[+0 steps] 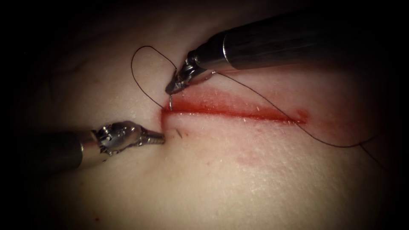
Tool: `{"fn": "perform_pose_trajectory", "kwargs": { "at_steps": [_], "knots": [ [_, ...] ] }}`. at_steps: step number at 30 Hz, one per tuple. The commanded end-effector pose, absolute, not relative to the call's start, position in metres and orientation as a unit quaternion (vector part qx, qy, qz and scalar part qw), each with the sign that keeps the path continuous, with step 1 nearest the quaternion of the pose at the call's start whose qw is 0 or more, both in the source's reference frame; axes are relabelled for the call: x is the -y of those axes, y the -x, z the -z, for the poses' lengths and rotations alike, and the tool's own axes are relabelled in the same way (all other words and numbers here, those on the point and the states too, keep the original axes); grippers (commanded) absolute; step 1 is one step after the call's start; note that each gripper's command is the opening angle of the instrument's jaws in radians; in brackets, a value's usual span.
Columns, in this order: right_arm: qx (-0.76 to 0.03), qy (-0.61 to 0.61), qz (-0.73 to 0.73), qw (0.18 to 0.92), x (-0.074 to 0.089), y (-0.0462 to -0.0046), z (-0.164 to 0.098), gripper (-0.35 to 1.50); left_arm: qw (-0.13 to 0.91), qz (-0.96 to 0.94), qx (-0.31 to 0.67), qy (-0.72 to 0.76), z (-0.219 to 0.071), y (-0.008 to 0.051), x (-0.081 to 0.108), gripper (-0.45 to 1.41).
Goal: Wound Closure
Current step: Use the right gripper to pass the needle through the bottom half of the tissue.
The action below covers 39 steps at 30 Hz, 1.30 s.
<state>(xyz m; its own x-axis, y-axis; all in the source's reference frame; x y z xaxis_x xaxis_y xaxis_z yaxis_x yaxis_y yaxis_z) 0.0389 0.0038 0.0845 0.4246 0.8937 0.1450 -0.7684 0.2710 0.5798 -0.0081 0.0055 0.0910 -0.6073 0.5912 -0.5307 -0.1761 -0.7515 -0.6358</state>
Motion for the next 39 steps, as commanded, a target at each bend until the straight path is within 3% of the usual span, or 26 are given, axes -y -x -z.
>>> {"fn": "perform_pose_trajectory", "kwargs": {
  "at_steps": [1, 17, 35, 39],
  "knots": [
    [-0.107, -0.299, -0.524, 0.790, -0.0031, -0.0397, -0.0851, -0.35, 0.224, -0.854, 0.273, 0.383, -0.0917, 0.0087, -0.0051, -0.33],
    [0.072, -0.329, -0.447, 0.828, -0.0006, -0.0385, -0.0826, -0.35, 0.223, -0.854, 0.273, 0.381, -0.0917, 0.0086, -0.0051, -0.33],
    [0.075, -0.365, -0.405, 0.835, 0.0049, -0.0387, -0.0794, -0.35, 0.223, -0.854, 0.274, 0.382, -0.0917, 0.0087, -0.0050, -0.33],
    [0.040, -0.379, -0.416, 0.825, 0.0041, -0.0385, -0.0793, -0.35, 0.223, -0.854, 0.274, 0.382, -0.0917, 0.0087, -0.0050, -0.33]
  ]
}}
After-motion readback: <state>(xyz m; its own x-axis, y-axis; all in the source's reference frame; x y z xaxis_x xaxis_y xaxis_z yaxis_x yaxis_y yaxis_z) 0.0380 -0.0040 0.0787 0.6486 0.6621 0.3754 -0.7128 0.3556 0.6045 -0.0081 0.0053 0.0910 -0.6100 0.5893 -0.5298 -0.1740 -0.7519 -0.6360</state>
